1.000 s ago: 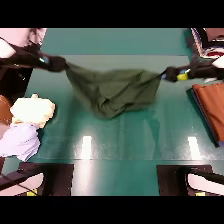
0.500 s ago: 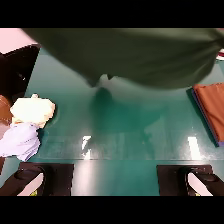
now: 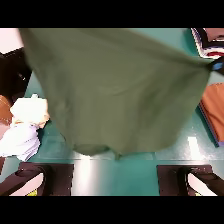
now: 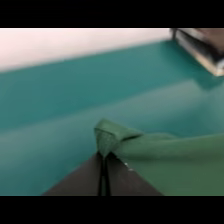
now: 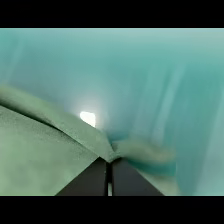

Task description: Fold the shirts.

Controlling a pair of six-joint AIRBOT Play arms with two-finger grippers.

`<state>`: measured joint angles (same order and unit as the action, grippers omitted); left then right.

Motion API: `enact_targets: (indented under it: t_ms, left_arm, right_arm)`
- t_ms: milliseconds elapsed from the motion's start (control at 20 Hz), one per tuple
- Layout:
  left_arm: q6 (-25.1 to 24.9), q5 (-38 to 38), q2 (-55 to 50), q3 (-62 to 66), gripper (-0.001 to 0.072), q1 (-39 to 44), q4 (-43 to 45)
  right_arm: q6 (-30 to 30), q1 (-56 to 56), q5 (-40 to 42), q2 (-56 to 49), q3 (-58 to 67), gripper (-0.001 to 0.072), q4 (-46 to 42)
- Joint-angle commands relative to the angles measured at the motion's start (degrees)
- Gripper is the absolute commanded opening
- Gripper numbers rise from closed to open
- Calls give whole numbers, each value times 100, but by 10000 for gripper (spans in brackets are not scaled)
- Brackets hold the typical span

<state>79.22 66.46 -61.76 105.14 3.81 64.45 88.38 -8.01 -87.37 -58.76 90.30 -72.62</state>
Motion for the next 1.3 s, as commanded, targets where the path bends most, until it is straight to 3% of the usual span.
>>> enact_targets:
  t_ms: [0, 150, 300, 400, 550, 700, 950, 1100, 1250]
  left_arm:
    - [-15, 66, -1113, -748, 26, -4, -13]
    - [-173, -396, -2275, -968, 27, -4, 70]
    - [-111, -706, -2959, -968, 33, -4, 181]
    - [109, -684, -3069, -968, 552, -4, 278]
    - [332, 151, -2979, -861, 544, -258, 352]
    - [319, 1193, -2608, -1263, 544, -595, 389]
    - [361, 656, -756, -4511, 544, -629, 179]
    - [481, 568, 369, -6476, 544, -629, -372]
    - [483, 424, 1128, -7608, 543, -629, -824]
  right_arm:
    - [334, -522, 468, -909, -732, 13, -455]
    - [328, -667, 1419, -1869, -938, 15, -247]
    - [247, -584, 1648, -2704, -647, 31, 387]
    - [39, -433, 1580, -3069, -334, 410, 951]
    - [-459, -101, 1318, -3182, -59, 417, 1921]
    - [-813, 186, 1064, -2656, -612, 414, 2197]
    - [-898, 533, 1073, -1224, -2286, 411, 2205]
    - [-898, 774, 1222, -581, -2791, 411, 2205]
    - [-896, 1034, 1381, -153, -3003, 411, 2205]
